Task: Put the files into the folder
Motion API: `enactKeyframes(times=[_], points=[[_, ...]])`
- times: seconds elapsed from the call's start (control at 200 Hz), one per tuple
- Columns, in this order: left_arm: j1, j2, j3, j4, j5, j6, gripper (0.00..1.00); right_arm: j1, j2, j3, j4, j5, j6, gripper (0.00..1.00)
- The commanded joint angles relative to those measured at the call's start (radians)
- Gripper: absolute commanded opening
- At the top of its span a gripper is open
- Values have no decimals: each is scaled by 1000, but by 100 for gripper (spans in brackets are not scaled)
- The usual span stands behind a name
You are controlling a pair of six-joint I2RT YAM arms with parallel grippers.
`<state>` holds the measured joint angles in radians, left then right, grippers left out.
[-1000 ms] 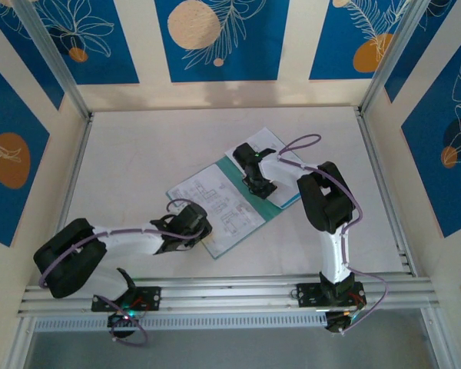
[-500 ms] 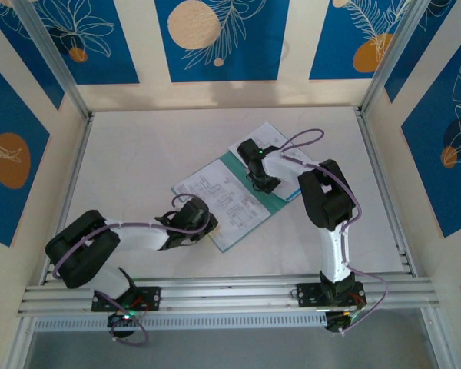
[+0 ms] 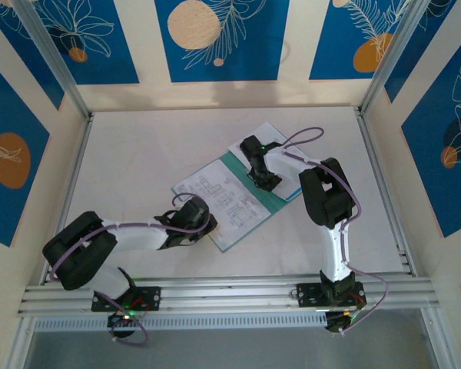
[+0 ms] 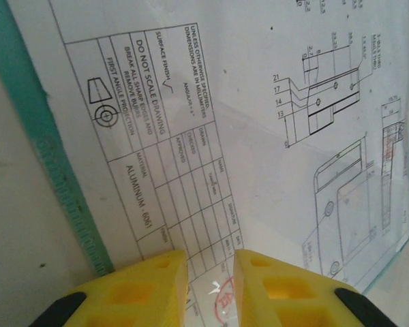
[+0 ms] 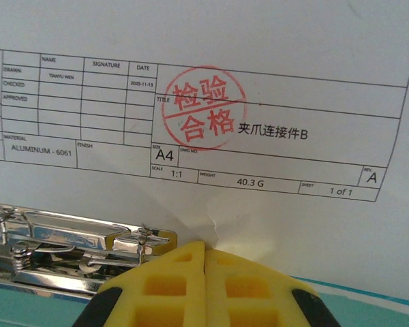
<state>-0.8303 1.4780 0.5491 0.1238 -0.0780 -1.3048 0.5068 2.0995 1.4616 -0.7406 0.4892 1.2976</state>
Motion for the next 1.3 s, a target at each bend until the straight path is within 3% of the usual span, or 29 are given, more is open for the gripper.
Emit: enactKeyframes(times=[0.0, 0.47, 0.86, 1.295], points=[[5, -27, 48, -108, 15, 42, 25, 9, 323, -175, -105, -248, -5, 0], [-43, 152, 177, 3, 76, 40, 26, 35, 200, -309, 11, -446, 126, 0], [-128, 272, 288, 0, 45, 20, 26, 36, 258, -243, -98, -349, 104, 0], [-124, 239, 196, -37, -24, -5, 26, 83, 331, -111, -239, -173, 14, 0]])
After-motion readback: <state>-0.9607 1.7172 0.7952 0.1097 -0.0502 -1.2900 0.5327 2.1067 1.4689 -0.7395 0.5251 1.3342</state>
